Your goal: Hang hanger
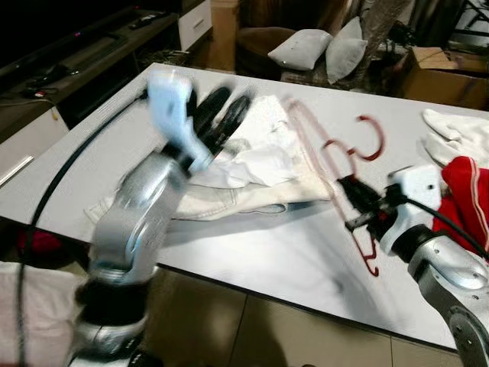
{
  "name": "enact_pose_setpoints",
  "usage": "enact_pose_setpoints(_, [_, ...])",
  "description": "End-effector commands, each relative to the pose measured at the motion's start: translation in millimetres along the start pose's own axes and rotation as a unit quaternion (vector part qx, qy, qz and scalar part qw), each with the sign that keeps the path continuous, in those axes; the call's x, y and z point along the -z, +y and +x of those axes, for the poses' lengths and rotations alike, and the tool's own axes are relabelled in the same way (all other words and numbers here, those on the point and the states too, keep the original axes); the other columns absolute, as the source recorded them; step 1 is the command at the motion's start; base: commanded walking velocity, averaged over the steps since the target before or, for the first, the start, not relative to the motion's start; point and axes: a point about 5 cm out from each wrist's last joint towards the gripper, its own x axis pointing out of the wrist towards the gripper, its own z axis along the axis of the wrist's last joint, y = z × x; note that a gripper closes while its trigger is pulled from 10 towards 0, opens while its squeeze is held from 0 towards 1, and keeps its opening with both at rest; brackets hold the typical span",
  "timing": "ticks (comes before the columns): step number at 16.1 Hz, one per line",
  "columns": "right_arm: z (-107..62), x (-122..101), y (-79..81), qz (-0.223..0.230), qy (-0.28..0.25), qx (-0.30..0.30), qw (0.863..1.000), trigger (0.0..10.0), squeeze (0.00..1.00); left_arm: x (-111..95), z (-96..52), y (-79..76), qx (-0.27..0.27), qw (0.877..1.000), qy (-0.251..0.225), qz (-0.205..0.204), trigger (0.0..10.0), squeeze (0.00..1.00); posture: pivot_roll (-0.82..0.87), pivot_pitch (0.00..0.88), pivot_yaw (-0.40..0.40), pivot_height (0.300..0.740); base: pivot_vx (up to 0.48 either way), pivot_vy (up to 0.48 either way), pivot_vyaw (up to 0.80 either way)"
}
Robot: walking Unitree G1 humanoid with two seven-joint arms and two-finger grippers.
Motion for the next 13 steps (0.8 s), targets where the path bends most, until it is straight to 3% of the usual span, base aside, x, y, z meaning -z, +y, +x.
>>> enact_pose_setpoints(1, [-3.4,1,-7.3,-0.013,-0.004,0.056,0.998,10.0,0.0,19,-11.5,5.5,-0.015,0.998,0.05,0.035,10.0,0.0,-0.05,0.0,0.017,0.74,0.0,0.0,0.0])
enact_pose_setpoints(4, [-7.5,4,-5.1,-0.005,-0.004,0.087,0.996,10.0,0.0,44,-28.0,3.3,-0.049,0.995,0.084,0.036,10.0,0.0,-0.05,0.0,0.011,0.74,0.0,-0.102,0.0])
enact_pose_setpoints(7, [-4.2,1,6.3,0.022,-0.02,0.072,0.997,10.0,0.0,50,-25.5,-10.8,-0.042,0.995,0.088,0.033,10.0,0.0,-0.04,0.0,0.003,0.74,0.0,-0.475,0.0])
enact_pose_setpoints(9, [-2.2,-2,8.6,0.029,-0.027,0.073,0.997,10.0,0.0,53,-24.8,-10.7,-0.047,0.994,0.095,0.017,10.0,0.0,-0.04,0.0,0.003,0.74,0.0,-0.48,0.0])
enact_pose_setpoints(11, [-2.3,-3,8.3,0.034,-0.03,0.079,0.996,10.0,0.0,53,-24.5,-11.6,-0.044,0.994,0.095,0.007,10.0,0.76,-0.04,0.0,0.005,0.74,0.0,-0.48,0.0])
enact_pose_setpoints(12, [-2.7,-4,7.4,0.031,-0.033,0.083,0.996,10.0,0.0,54,-24.4,-12.2,-0.043,0.995,0.094,0.002,10.0,0.98,-0.04,0.0,0.006,0.74,0.0,-0.48,0.0])
enact_pose_setpoints(13, [-3.4,-6,6.0,0.027,-0.036,0.089,0.995,10.0,0.0,53,-24.2,-12.5,-0.044,0.995,0.093,0.002,10.0,1.0,-0.04,0.0,0.011,0.74,0.0,-0.48,0.0])
